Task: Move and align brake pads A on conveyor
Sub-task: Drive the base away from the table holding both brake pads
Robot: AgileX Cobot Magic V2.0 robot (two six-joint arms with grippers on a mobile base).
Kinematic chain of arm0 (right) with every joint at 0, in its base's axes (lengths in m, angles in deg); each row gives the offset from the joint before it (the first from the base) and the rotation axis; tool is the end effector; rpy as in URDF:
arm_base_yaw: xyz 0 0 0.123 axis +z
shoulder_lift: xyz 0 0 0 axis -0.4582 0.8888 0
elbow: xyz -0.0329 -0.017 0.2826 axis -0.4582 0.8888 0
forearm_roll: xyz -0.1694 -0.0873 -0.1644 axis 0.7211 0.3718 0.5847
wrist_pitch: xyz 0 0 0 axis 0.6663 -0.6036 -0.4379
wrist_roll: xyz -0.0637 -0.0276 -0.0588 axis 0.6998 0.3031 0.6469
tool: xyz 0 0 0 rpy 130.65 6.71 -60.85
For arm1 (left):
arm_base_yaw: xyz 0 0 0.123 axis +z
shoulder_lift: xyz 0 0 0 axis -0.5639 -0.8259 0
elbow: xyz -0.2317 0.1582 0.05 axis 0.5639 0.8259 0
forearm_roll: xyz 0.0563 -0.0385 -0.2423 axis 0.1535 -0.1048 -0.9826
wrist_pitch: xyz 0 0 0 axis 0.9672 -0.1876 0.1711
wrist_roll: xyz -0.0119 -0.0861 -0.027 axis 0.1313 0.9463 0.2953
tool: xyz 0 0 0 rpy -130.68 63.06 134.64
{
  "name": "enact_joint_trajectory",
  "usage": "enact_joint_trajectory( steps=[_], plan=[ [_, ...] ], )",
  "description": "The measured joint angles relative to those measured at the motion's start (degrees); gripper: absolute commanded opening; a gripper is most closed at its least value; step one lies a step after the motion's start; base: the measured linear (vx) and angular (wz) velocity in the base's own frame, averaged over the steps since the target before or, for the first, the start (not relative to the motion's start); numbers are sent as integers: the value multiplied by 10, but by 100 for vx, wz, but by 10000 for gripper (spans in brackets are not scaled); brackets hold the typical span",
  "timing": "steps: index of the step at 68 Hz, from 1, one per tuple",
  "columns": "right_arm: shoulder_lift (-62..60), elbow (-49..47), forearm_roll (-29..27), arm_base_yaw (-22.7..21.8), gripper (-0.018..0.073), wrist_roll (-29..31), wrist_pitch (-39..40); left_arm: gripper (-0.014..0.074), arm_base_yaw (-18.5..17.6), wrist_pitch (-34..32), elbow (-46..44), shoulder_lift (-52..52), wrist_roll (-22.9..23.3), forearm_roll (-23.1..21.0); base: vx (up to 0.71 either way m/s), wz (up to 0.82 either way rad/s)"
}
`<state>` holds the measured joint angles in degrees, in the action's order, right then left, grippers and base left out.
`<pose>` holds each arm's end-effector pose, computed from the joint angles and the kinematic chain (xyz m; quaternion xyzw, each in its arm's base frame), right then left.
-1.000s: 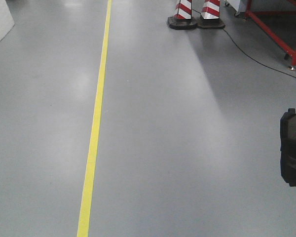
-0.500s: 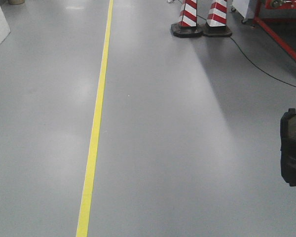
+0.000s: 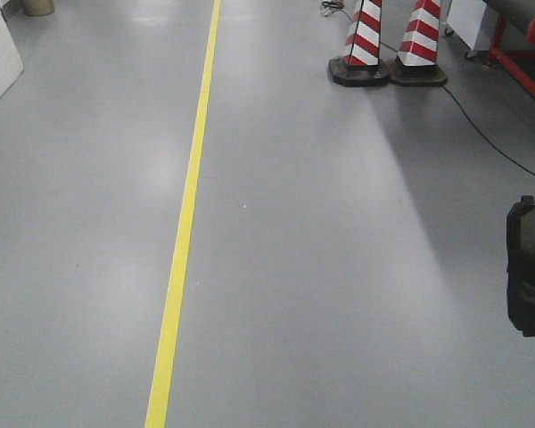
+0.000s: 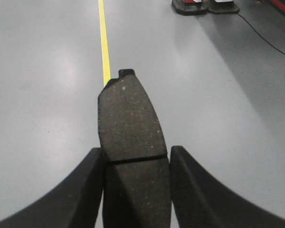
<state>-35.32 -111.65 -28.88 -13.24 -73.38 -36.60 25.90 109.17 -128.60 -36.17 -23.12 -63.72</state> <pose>0.1325 0.0299 0.3229 -0.0486 0.8573 0.0762 0.5069 0.1219 -0.0146 0.3650 0.0100 0.8554 -0.0480 0.5156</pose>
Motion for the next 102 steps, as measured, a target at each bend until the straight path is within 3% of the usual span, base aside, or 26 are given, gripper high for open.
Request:
enact_joint_trajectory(
  steps=[102],
  plan=[
    [0, 0, 0, 0, 92, 0, 0, 31, 0, 0, 0, 0, 0, 0, 62, -1]
  ],
)
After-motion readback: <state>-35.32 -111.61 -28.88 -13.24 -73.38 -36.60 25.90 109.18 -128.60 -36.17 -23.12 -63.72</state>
